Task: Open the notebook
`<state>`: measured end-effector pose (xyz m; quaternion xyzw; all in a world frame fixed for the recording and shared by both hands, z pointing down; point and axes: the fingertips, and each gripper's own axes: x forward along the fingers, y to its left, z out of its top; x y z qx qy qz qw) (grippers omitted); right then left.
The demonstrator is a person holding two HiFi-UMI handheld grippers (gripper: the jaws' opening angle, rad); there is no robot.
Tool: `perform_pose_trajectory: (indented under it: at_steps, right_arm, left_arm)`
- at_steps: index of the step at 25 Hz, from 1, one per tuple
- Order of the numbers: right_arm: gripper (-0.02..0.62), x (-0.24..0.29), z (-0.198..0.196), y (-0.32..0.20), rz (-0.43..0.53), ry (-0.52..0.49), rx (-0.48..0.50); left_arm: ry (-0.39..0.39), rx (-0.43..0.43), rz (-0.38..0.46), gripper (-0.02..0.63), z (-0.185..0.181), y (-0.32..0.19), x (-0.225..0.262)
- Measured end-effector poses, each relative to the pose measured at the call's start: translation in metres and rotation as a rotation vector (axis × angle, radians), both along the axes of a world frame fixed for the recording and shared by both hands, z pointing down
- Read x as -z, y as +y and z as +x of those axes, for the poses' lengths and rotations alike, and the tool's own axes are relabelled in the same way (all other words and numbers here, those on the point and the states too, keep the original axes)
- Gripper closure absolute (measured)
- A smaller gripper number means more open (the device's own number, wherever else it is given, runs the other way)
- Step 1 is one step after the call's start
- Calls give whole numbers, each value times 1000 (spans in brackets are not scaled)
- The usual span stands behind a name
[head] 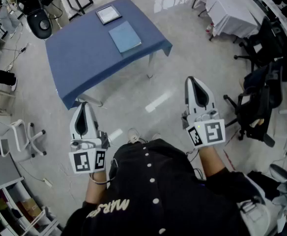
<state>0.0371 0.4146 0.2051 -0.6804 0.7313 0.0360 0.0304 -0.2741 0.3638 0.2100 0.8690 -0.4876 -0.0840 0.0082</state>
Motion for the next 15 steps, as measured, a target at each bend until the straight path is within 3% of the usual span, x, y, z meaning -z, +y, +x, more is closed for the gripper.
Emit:
perform_pose_trajectory:
  at_steps: [15]
  right_arm:
    - [594, -7, 1, 1, -8, -25, -10]
  left_arm:
    - [-4, 13, -6, 603, 0, 0, -3]
